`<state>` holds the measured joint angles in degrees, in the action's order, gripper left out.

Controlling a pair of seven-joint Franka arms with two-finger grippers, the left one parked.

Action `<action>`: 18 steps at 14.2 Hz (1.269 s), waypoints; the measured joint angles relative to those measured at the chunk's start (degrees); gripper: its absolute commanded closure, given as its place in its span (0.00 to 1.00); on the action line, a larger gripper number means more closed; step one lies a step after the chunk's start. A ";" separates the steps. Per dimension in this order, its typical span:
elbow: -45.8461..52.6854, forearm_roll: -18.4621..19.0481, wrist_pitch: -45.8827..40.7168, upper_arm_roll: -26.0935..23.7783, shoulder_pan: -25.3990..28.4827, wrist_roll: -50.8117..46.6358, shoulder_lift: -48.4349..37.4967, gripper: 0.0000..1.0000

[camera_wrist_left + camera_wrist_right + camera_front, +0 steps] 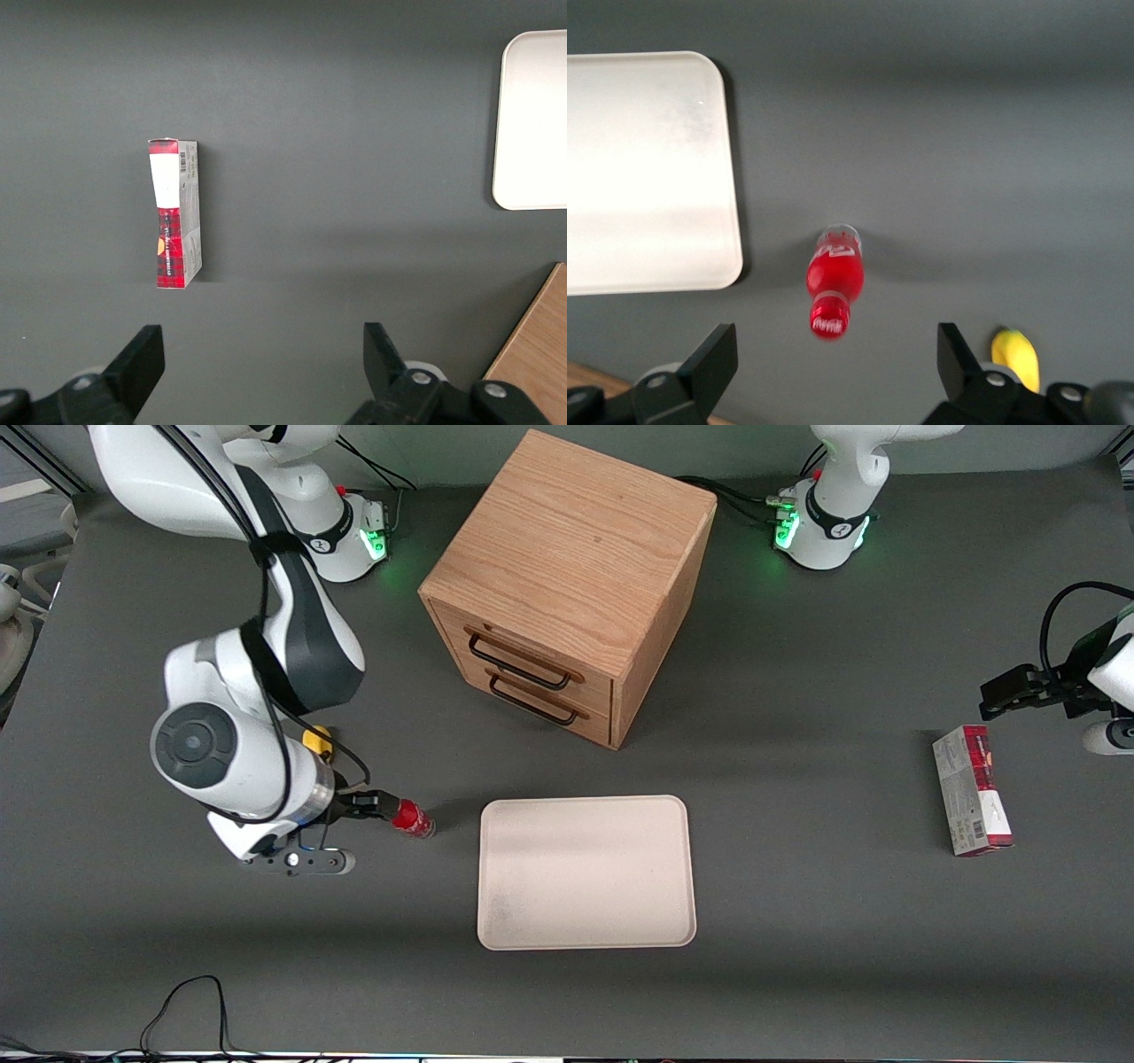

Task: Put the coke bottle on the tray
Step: 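Move the open right gripper down over the red Coca-Cola bottle, then close the right gripper around the bottle's cap end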

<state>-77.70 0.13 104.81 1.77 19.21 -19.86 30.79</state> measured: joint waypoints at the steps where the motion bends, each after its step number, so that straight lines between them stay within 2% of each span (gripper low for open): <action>1: -2.40 0.00 2.72 -0.01 0.00 0.00 0.00 0.00; 6: -12.56 -0.07 13.96 -0.65 0.70 -0.01 -0.88 0.00; 12: -15.97 -0.07 14.75 -0.67 1.15 -0.01 -2.87 0.00; 14: -16.18 -0.07 13.82 -0.67 1.15 0.00 -3.25 0.07; 16: -16.25 -0.07 13.48 -0.67 1.15 0.00 -3.38 0.08; 18: -16.35 -0.07 13.48 -0.67 1.15 0.00 -3.39 0.17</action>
<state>-94.04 0.06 118.29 1.10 20.36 -19.86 27.41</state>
